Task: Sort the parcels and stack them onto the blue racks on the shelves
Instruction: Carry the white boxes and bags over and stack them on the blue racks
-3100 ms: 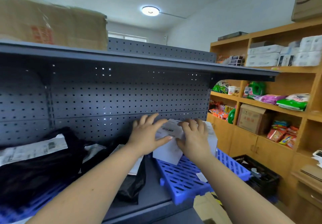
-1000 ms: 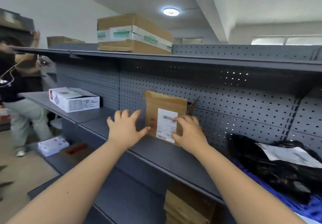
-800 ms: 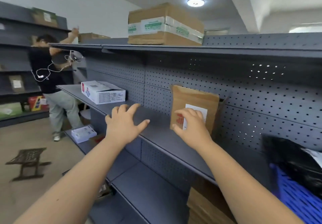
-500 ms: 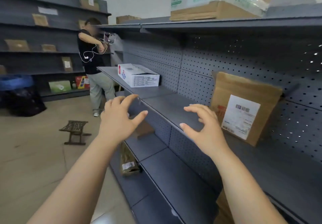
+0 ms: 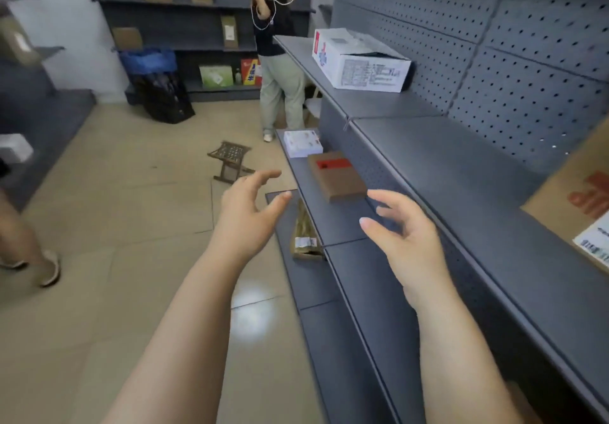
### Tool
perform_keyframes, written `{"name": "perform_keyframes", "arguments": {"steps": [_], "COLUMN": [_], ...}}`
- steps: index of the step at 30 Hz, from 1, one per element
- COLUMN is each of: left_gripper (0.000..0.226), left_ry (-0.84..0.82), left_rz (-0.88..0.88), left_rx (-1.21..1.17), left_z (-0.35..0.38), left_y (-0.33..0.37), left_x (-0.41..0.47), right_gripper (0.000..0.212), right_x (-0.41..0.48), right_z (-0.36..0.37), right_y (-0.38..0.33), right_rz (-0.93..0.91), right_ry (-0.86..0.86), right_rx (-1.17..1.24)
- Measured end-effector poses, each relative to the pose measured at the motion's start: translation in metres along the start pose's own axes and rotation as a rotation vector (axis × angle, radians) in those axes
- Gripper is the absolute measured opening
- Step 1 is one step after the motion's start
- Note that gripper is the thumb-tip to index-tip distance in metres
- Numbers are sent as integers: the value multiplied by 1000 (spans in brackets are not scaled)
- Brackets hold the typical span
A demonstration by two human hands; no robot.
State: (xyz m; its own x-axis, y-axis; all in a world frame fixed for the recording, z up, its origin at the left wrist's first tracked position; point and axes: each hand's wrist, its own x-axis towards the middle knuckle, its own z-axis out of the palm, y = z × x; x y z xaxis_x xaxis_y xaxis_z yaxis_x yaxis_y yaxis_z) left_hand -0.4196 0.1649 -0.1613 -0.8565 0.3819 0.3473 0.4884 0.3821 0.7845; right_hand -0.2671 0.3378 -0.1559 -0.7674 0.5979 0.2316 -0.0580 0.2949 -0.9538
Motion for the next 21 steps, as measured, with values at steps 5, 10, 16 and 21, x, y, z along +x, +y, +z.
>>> {"name": "perform_keyframes", "arguments": {"steps": [5,10,16,21], "left_gripper": [34,31,35,47], "left_ry": [15,25,-26,-46], "left_rz": [-104,-158,-176,-157], "left_rx": [50,50,35,110], "left_z": [-9,-29,-38,-61], "left_y": [-31,-54,-86,-137], "left_x": [-19,-7,39,98], "right_gripper": [33,28,21,26], "right_x": [23,51,106,154], "right_z": [37,68,112,170], "right_y": [26,37,49,51], "right_rz": [59,132,255,97], "right_ry": [-209,-324,-297,-257], "right_rx": [11,91,174,-114]}}
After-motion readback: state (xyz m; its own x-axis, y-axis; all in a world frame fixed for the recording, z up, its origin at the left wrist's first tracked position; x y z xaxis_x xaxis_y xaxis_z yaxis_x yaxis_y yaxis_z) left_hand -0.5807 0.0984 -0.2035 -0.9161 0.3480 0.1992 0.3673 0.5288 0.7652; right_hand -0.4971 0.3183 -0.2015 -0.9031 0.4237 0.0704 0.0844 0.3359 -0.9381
